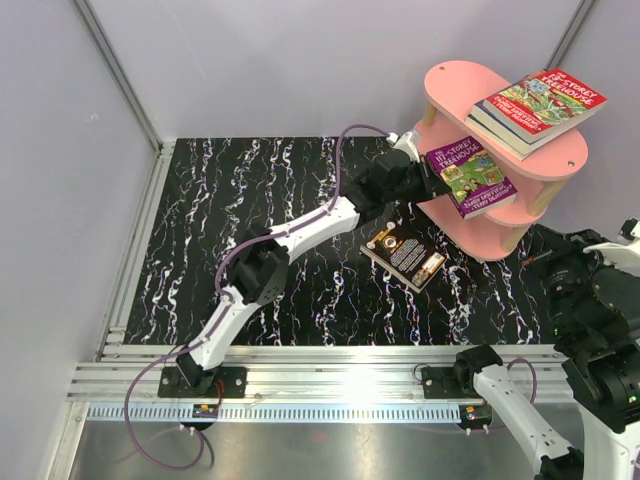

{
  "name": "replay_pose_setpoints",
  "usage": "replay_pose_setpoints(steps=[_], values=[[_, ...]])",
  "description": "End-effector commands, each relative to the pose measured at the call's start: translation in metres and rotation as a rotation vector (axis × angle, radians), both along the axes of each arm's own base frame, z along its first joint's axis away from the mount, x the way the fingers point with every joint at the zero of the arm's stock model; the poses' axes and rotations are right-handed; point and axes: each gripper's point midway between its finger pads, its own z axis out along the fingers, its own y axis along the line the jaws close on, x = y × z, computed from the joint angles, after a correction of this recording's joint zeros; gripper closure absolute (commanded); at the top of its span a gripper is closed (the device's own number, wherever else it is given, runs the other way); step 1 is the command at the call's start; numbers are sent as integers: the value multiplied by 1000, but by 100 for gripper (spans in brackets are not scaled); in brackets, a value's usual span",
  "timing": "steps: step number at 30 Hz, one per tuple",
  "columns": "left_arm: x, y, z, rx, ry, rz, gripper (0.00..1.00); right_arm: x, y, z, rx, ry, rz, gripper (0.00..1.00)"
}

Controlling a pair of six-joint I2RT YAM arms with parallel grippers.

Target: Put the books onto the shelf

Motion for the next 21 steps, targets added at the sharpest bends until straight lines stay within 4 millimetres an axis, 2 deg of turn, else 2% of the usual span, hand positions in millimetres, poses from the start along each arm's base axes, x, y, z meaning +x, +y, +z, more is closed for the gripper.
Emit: replay_pose_setpoints(steps=[1, 7, 8, 9, 11, 16, 21], values=[[-2, -13, 24, -56, -33, 3, 100, -5, -10, 1, -30, 0, -41, 100], [2, -21, 29, -95, -51, 15, 100, -7, -10, 0, -34, 3, -39, 100], [6, -21, 40, -113, -68, 26, 100, -6, -9, -1, -32, 8, -36, 100], [7, -24, 35, -113, -66, 27, 100, -7, -9, -1, -32, 8, -36, 100], [11, -26, 45, -148, -83, 37, 100, -8, -10, -1, -34, 10, -36, 100], [24, -28, 33, -177, -61, 59, 99, -13, -13, 0, -43, 9, -48, 100], [26, -33, 48, -267, -104, 41, 99, -8, -8, -7, -42, 20, -27, 100]])
